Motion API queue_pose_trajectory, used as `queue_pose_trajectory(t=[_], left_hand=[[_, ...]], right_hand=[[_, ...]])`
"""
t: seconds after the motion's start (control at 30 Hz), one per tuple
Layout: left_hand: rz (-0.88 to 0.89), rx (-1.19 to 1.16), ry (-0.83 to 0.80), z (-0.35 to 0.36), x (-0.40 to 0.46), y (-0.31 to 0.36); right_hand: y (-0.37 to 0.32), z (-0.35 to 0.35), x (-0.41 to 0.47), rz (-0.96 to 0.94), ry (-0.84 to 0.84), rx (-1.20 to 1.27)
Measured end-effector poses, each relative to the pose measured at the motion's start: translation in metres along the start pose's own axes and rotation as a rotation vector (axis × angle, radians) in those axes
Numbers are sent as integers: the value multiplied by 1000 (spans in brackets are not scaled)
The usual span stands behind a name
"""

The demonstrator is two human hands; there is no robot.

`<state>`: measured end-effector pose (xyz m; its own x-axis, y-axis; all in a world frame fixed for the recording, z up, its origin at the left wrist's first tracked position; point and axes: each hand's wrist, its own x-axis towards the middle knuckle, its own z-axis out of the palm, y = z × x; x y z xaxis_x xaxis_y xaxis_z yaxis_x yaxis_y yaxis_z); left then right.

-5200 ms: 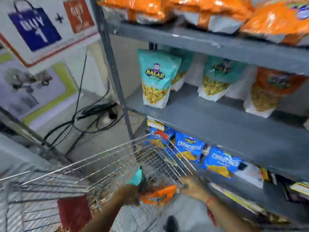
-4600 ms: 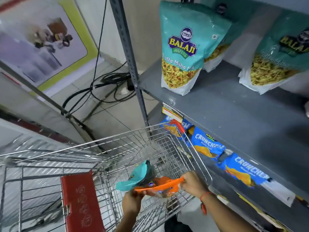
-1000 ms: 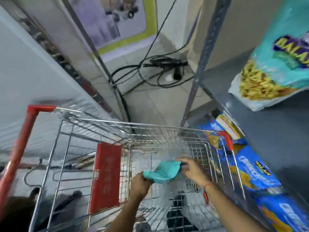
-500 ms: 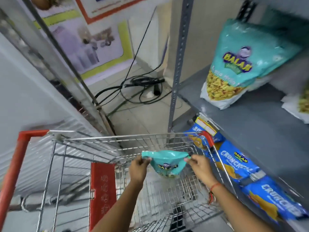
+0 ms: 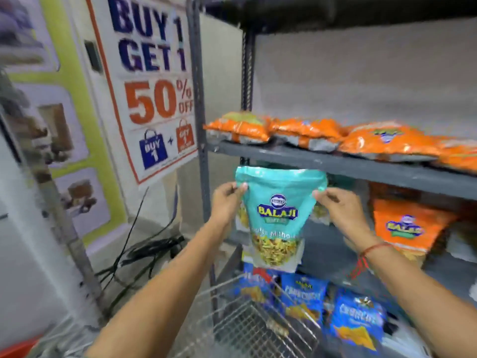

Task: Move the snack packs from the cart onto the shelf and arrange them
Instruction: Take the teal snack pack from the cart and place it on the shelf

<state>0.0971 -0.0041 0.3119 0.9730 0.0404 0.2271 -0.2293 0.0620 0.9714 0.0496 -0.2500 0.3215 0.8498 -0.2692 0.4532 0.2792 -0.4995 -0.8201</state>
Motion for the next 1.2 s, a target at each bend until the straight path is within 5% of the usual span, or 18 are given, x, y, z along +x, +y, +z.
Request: queue_pose_trajectory(t=[0.23, 0.5, 0.83, 1.2], left_hand=[[87, -92, -236, 56, 19, 136], [34, -54, -272, 82, 15, 166], [-74, 4, -273, 96, 44, 83], [-312, 85, -44, 147, 94, -62]], right_hand=[[-96, -97, 32, -42, 156, 123], [-119, -133, 19, -7, 214, 143], [-35, -106, 24, 179, 138, 150], [99, -56, 51, 399, 136, 110]])
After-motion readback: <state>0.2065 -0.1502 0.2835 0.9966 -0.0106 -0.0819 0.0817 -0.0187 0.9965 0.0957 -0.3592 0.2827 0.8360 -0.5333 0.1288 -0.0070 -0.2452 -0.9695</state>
